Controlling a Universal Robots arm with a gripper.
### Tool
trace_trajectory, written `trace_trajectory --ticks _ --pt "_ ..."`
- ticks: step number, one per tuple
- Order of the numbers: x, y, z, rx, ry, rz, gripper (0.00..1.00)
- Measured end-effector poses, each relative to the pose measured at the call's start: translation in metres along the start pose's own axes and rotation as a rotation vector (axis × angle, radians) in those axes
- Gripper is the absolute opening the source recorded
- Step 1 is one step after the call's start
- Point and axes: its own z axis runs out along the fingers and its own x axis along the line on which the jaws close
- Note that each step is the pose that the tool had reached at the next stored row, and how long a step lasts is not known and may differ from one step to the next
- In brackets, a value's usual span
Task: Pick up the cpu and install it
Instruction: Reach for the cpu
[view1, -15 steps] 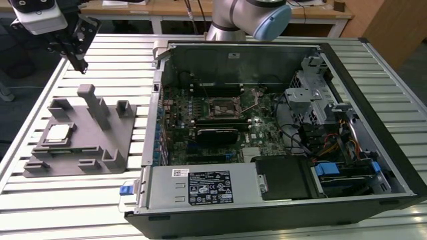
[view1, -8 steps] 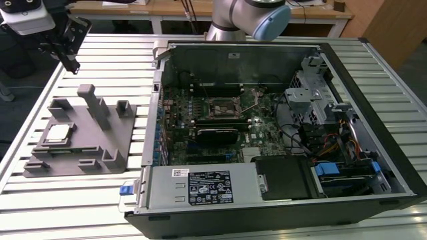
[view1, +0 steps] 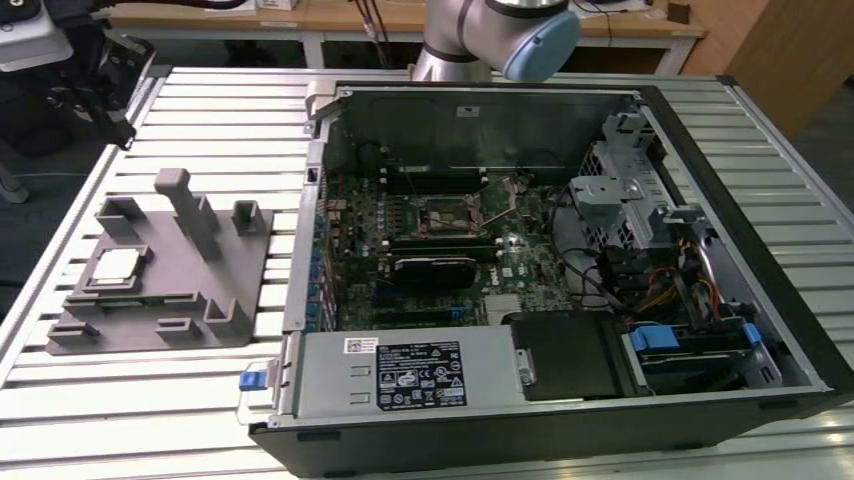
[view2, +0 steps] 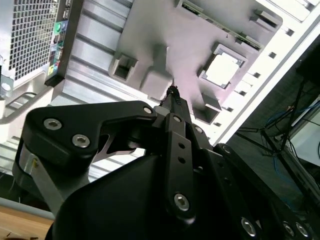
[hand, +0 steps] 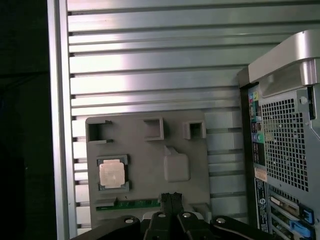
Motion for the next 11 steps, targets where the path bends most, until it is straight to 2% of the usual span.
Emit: trace_trajectory --ticks 11 --pt "0.0342 -0.0026 0.0001 -0.0001 -0.0001 0.000 0.11"
